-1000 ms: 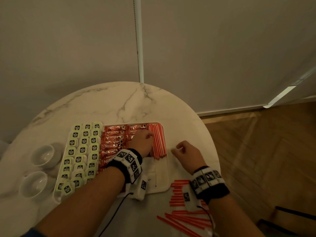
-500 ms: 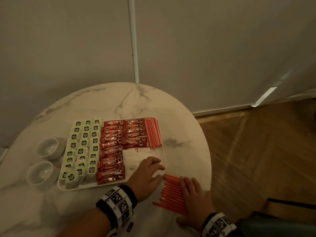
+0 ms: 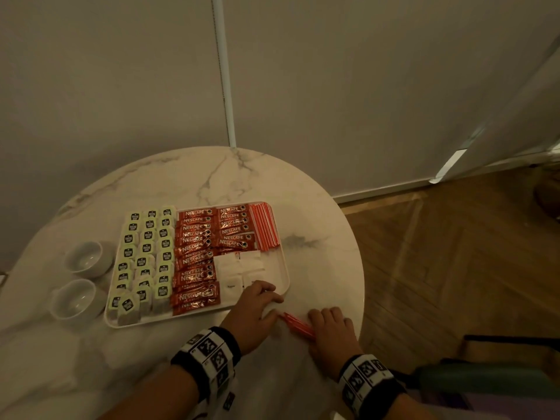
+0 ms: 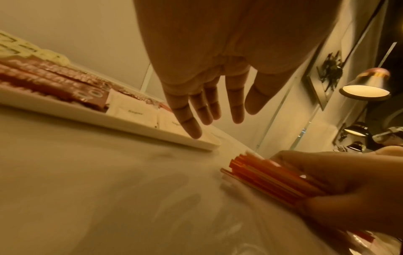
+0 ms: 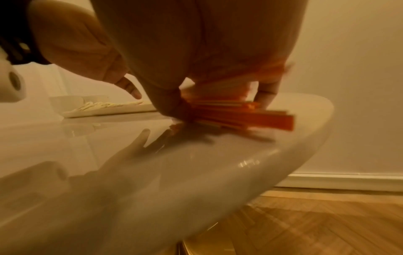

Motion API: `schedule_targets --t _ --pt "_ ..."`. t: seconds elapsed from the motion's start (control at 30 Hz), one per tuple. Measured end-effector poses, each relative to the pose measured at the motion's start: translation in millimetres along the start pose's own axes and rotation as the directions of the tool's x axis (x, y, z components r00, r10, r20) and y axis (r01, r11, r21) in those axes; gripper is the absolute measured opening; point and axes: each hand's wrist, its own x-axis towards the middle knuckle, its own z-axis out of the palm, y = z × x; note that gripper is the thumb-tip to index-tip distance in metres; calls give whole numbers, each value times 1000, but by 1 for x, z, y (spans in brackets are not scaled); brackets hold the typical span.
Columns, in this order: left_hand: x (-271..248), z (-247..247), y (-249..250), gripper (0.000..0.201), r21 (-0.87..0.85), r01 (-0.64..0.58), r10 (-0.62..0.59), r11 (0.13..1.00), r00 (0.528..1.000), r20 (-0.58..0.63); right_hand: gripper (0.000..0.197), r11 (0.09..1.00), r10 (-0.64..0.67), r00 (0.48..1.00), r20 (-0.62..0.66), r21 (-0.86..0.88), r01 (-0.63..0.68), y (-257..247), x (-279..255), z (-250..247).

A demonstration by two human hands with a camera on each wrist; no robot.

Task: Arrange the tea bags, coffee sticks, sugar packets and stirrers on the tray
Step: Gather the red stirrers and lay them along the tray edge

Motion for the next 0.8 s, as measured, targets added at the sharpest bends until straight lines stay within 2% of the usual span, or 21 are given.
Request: schedule_targets --t 0.2,0.53,0.8 --pt "-6 4 -5 24 -28 54 -55 998 998 -26 32 995 -43 998 -50 84 47 3 2 6" --pt "-4 0 -6 25 -47 84 -86 995 995 -54 25 992 -120 993 -7 47 120 0 4 5" --pt "-2 -3 -11 25 -46 115 -118 992 990 -79 29 981 -190 981 31 48 188 3 6 0"
